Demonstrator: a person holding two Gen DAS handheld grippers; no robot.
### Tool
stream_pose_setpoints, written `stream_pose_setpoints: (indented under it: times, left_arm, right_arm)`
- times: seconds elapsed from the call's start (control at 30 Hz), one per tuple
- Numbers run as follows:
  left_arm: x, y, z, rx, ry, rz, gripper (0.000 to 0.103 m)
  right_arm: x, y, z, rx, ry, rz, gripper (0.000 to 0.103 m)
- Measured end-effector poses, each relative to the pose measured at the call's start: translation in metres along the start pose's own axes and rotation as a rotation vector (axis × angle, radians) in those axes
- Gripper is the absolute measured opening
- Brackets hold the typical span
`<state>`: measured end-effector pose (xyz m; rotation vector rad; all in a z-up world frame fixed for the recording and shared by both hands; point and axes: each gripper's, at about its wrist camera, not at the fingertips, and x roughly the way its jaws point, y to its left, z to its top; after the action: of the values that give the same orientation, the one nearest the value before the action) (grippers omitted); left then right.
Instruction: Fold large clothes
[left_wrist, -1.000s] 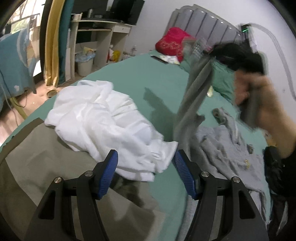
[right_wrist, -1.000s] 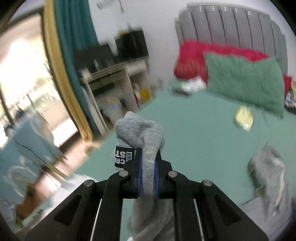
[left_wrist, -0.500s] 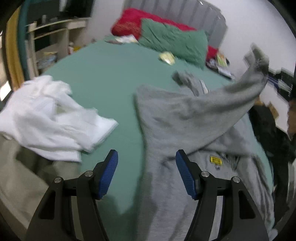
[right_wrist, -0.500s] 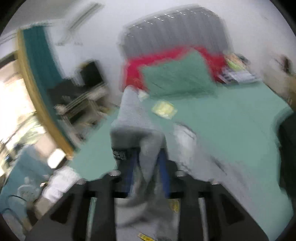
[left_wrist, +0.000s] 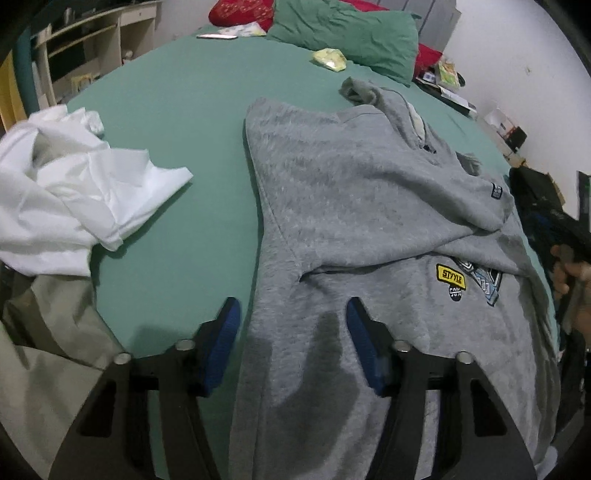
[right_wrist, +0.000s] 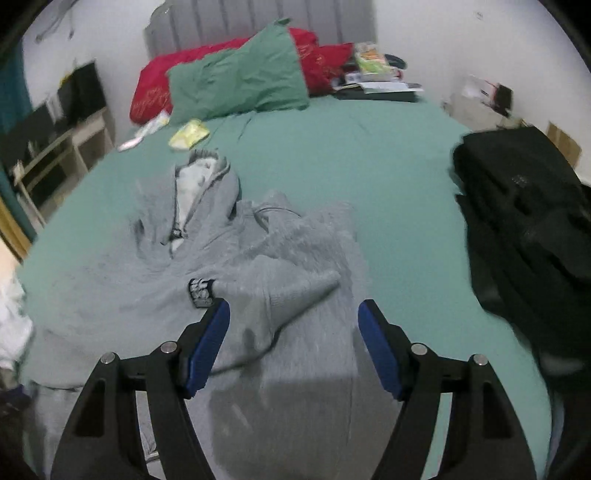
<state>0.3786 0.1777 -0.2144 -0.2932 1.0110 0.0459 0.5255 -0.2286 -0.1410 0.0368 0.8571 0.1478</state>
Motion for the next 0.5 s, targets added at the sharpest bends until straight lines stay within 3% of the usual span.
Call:
stream_pose_setpoints:
  times: [0.07, 0.1, 0.13, 0.2, 0.3, 0.5]
  left_arm:
    - [0.006, -0.001, 0.000, 0.012, 0.007, 0.017, 0.044]
    - [0.010, 0.000, 0.001, 0.023, 0.011, 0.027, 0.031]
    - [0.012, 0.000, 0.000, 0.027, 0.014, 0.036, 0.018]
    - [0.018, 0.000, 0.000, 0.038, 0.019, 0.050, 0.009]
    - [0.017, 0.003, -0.003, 0.039, 0.000, 0.060, 0.007]
    - [-0.002, 0.014, -0.003, 0.005, -0.059, 0.052, 0.006]
  right_arm:
    - [0.026, -0.007, -0.008, -0.023, 0.046, -0.039, 0.072]
    - [0.033, -0.015, -0.017, -0.021, 0.056, -0.034, 0.071]
    - [0.040, -0.016, -0.017, -0.010, 0.056, -0.014, 0.053]
    - [0.044, -0.012, -0.018, -0.003, 0.075, 0.028, 0.028]
    - [0.023, 0.001, -0.017, -0.046, 0.019, 0.018, 0.022]
    - [-0.057, -0.004, -0.016, 0.022, -0.036, 0.043, 0.021]
